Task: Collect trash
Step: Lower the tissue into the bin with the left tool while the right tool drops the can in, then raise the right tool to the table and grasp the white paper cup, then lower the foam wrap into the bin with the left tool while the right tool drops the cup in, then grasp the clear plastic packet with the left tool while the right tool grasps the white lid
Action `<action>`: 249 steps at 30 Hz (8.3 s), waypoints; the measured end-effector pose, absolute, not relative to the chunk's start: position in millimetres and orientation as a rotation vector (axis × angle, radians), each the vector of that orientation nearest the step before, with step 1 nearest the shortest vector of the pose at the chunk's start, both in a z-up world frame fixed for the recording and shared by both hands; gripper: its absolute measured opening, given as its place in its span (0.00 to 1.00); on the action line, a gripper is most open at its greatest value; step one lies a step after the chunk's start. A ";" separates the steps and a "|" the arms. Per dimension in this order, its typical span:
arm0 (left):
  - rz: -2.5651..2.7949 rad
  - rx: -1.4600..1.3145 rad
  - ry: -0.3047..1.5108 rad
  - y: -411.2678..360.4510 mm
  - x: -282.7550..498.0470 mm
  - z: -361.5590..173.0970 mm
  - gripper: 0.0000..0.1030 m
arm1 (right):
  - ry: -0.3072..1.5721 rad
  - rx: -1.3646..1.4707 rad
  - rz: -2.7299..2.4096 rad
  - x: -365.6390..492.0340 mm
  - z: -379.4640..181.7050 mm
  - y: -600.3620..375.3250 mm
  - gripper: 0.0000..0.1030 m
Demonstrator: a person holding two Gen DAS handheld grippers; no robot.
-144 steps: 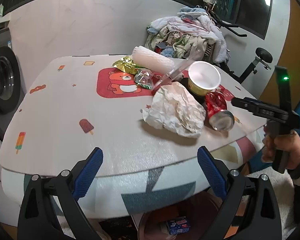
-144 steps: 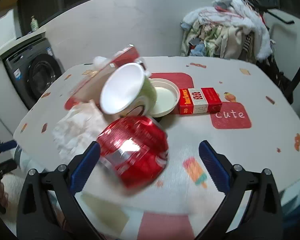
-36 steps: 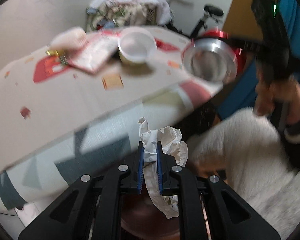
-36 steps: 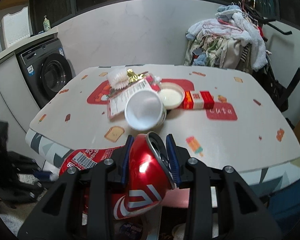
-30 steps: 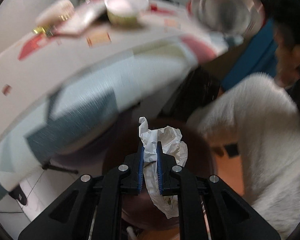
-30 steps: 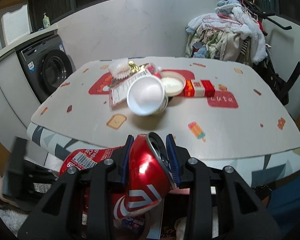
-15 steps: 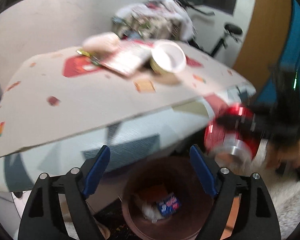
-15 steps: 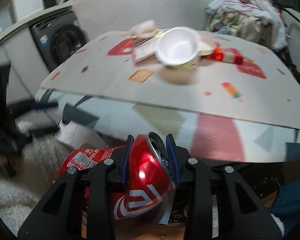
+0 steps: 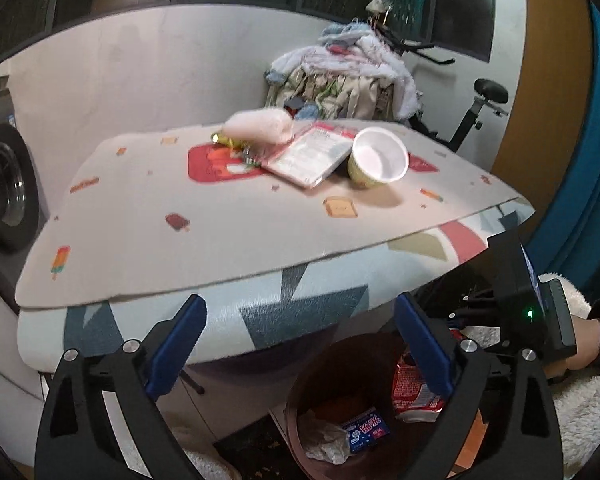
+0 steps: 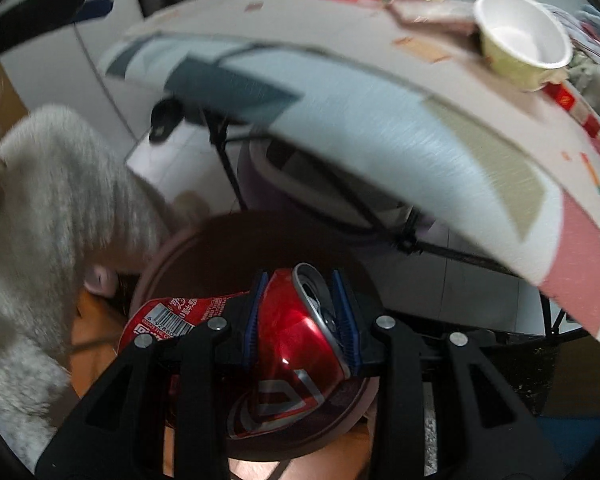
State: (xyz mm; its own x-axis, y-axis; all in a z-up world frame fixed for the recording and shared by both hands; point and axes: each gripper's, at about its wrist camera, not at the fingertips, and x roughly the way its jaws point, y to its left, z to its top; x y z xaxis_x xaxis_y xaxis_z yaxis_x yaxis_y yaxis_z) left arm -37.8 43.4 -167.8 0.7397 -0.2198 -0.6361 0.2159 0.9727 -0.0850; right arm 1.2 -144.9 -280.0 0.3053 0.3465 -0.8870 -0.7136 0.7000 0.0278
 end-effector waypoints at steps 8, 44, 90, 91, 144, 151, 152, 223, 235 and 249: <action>-0.238 -0.007 0.765 41.8 -25.9 -183.0 0.90 | 1.109 -0.392 0.695 6.9 -292.8 -149.3 0.35; -0.106 -0.090 0.746 64.2 -18.5 -182.5 0.90 | 0.816 -0.177 0.491 23.2 -228.2 -203.8 0.95; -0.164 -0.490 0.761 112.5 146.9 -144.2 0.79 | 0.673 -0.083 0.350 176.6 -164.5 -202.1 0.81; -0.173 -0.537 0.775 113.4 162.8 -144.5 0.79 | 0.671 -0.074 0.348 175.9 -161.4 -206.1 0.81; -0.388 -0.165 0.734 34.6 76.8 -90.8 0.19 | 0.589 -0.058 0.382 81.7 -101.9 -237.1 0.81; -0.409 -0.177 0.778 27.0 37.2 -114.8 0.19 | 0.602 -0.050 0.382 62.9 -105.9 -241.3 0.81; -0.410 -0.173 0.785 25.8 33.1 -118.0 0.19 | 0.605 -0.051 0.380 60.3 -106.6 -241.7 0.81; -0.132 -0.168 0.789 61.2 -20.3 -184.0 0.91 | 0.975 -0.230 0.556 10.5 -256.4 -184.1 0.93; -0.127 -0.148 0.801 57.0 -17.6 -187.2 0.91 | 0.908 -0.188 0.517 10.5 -239.6 -195.7 0.94; -0.131 -0.078 0.813 44.0 -13.4 -186.7 0.91 | 0.865 -0.156 0.480 14.0 -225.6 -203.3 0.94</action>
